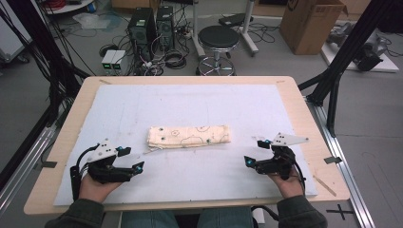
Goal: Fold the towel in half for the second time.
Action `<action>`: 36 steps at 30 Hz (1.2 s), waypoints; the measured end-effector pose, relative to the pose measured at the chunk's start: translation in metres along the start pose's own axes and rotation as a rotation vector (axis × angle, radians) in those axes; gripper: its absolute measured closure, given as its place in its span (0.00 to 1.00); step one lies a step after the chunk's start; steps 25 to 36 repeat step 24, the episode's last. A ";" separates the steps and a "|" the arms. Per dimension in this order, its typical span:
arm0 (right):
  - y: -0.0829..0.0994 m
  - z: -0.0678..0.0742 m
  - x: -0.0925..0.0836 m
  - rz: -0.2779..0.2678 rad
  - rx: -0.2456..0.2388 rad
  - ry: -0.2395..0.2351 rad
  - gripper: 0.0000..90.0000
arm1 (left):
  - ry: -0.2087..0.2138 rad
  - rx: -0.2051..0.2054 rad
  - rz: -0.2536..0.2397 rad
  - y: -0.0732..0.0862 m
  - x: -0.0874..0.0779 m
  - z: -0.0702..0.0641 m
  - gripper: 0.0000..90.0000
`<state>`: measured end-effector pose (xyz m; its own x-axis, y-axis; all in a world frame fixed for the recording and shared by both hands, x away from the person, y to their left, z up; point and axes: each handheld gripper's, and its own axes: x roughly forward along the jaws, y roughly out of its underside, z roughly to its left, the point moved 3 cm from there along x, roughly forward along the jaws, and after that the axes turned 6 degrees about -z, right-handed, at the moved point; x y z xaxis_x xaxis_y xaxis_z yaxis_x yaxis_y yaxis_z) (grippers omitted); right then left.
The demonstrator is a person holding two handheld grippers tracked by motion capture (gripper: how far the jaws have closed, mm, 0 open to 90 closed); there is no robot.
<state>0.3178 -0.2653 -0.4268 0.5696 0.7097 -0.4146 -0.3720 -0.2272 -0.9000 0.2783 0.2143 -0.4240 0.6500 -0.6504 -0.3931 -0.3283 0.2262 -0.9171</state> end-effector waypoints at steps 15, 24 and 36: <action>0.016 0.012 -0.019 -0.005 -0.004 0.012 0.13 | -0.038 -0.018 -0.017 0.013 -0.013 -0.006 0.26; 0.016 0.014 -0.014 -0.001 -0.001 0.008 0.13 | -0.048 -0.015 -0.007 0.016 -0.010 -0.003 0.26; 0.016 0.014 -0.014 -0.001 -0.001 0.008 0.13 | -0.048 -0.015 -0.007 0.016 -0.010 -0.003 0.26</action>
